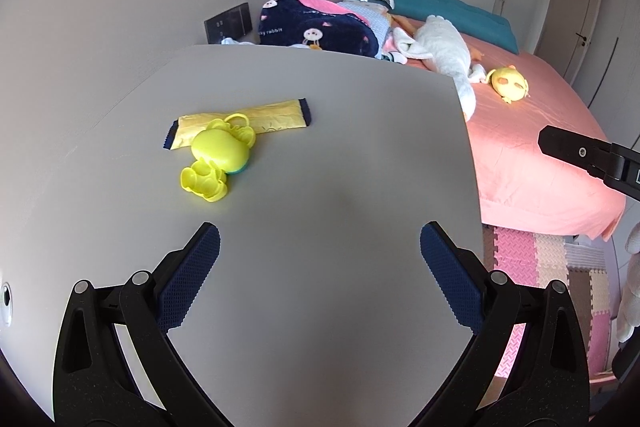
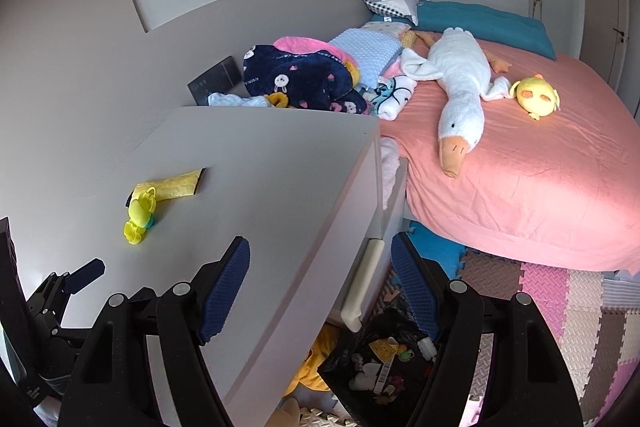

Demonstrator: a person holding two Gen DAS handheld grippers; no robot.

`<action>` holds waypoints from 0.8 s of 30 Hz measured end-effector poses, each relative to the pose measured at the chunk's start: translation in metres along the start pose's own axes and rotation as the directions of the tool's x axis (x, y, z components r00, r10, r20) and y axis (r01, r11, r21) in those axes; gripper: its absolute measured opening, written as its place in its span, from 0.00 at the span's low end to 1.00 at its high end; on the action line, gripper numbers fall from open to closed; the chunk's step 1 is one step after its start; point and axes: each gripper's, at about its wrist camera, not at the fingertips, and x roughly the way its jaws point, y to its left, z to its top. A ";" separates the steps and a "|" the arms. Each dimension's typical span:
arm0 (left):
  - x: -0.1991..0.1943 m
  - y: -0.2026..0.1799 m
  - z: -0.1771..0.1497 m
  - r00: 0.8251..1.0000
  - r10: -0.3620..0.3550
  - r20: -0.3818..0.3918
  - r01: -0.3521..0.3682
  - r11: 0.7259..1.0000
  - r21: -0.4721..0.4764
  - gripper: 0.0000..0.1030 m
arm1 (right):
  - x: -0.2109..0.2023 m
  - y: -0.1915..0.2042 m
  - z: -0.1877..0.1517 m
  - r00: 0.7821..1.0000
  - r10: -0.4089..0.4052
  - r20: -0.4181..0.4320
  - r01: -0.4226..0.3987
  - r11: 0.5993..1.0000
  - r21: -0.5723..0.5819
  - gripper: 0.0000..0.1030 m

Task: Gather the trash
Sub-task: 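Move both grippers over the desk and grasp the yellow frog toy with the left gripper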

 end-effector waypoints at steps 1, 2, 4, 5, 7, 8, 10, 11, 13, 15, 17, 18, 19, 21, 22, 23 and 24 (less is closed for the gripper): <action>0.001 0.005 0.001 1.000 0.005 -0.001 -0.005 1.000 -0.004 0.94 | 0.003 0.005 0.001 1.000 0.005 0.000 -0.005 1.000 -0.006 0.72; 0.003 0.010 0.002 1.000 0.011 -0.002 -0.011 1.000 -0.008 0.94 | 0.006 0.009 0.002 1.000 0.010 -0.001 -0.010 1.000 -0.013 0.72; 0.005 0.019 0.004 1.000 0.021 -0.002 -0.021 1.000 -0.021 0.94 | 0.012 0.018 0.004 1.000 0.019 -0.005 -0.019 0.999 -0.026 0.72; 0.007 0.024 0.005 1.000 0.023 -0.004 -0.023 0.999 -0.032 0.94 | 0.015 0.022 0.006 1.000 0.024 -0.007 -0.024 0.999 -0.032 0.72; 0.014 0.035 0.008 1.000 0.013 -0.013 -0.014 0.998 -0.061 0.94 | 0.020 0.029 0.008 0.999 0.034 -0.009 -0.034 0.998 -0.044 0.72; 0.017 0.039 0.009 1.000 0.013 -0.016 -0.014 0.997 -0.075 0.94 | 0.023 0.033 0.009 0.999 0.037 -0.009 -0.038 0.998 -0.050 0.72; 0.025 0.048 0.012 1.000 0.021 -0.023 -0.023 0.995 -0.098 0.94 | 0.029 0.039 0.012 0.999 0.041 -0.012 -0.042 0.997 -0.064 0.72; 0.028 0.051 0.014 0.999 0.026 -0.025 -0.029 0.994 -0.105 0.94 | 0.032 0.041 0.013 0.999 0.041 -0.012 -0.042 0.997 -0.070 0.72; 0.034 0.057 0.018 0.999 0.047 -0.025 -0.049 0.992 -0.118 0.94 | 0.038 0.045 0.015 0.999 0.041 -0.011 -0.042 0.996 -0.082 0.72; 0.038 0.061 0.021 0.997 0.067 -0.024 -0.069 0.991 -0.118 0.94 | 0.043 0.048 0.018 0.999 0.038 -0.010 -0.039 0.994 -0.098 0.72; 0.042 0.063 0.023 0.998 0.065 -0.025 -0.068 0.992 -0.111 0.94 | 0.049 0.051 0.020 0.999 0.040 -0.013 -0.041 0.993 -0.106 0.72; 0.045 0.064 0.024 0.998 0.064 -0.028 -0.067 0.992 -0.108 0.94 | 0.052 0.053 0.022 0.999 0.044 -0.016 -0.045 0.993 -0.108 0.72; 0.047 0.064 0.026 0.997 0.065 -0.029 -0.068 0.992 -0.106 0.94 | 0.054 0.054 0.023 0.999 0.048 -0.020 -0.050 0.993 -0.111 0.72; 0.051 0.065 0.029 0.997 0.067 -0.030 -0.069 0.993 -0.099 0.94 | 0.060 0.058 0.026 0.998 0.053 -0.027 -0.055 0.992 -0.117 0.72; 0.053 0.065 0.031 0.997 0.066 -0.030 -0.069 0.993 -0.094 0.94 | 0.063 0.060 0.028 0.998 0.053 -0.031 -0.057 0.991 -0.121 0.72; 0.055 0.065 0.032 0.997 0.066 -0.030 -0.069 0.994 -0.088 0.94 | 0.065 0.062 0.029 0.998 0.053 -0.034 -0.057 0.991 -0.125 0.72; 0.057 0.065 0.034 0.997 0.067 -0.032 -0.070 0.995 -0.078 0.94 | 0.067 0.064 0.030 0.998 0.053 -0.036 -0.057 0.990 -0.129 0.72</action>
